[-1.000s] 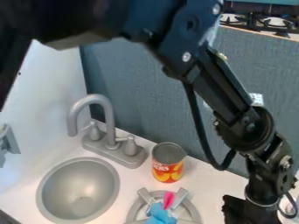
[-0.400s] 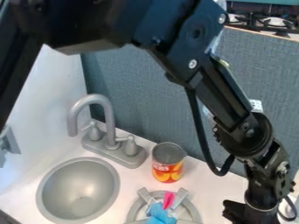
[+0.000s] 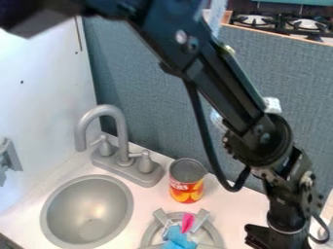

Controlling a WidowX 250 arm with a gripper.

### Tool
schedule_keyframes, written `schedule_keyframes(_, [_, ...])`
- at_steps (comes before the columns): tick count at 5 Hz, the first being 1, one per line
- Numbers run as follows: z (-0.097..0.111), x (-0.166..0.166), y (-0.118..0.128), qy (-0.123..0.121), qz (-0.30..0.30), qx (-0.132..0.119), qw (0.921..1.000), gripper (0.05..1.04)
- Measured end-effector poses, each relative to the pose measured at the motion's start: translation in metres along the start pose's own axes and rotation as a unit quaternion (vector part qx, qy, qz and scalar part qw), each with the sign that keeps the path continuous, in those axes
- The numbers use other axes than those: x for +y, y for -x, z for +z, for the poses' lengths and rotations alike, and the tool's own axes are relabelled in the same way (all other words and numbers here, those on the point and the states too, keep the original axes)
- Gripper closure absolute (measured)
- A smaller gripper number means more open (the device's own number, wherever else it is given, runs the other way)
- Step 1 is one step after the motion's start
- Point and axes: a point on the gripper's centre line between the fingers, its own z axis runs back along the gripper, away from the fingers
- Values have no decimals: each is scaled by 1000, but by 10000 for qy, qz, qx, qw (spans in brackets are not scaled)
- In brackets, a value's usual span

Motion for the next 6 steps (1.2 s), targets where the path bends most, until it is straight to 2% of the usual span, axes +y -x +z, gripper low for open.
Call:
schedule_keyframes(1, [22,9,-4,-67,49,21,10000,986])
schedule_keyframes(2, [43,21,-19,-306,280,-218,9989,986])
schedule_keyframes(3, [61,43,-46,-685,1003,-616,9907,986])
schedule_keyframes(4, [46,64,-62,-771,1426,-529,9854,986])
schedule_keyframes(5, [31,72,-78,-858,1560,-383,9833,986])
schedule_keyframes(6, [-2,71,-88,-711,1444,303,9865,986])
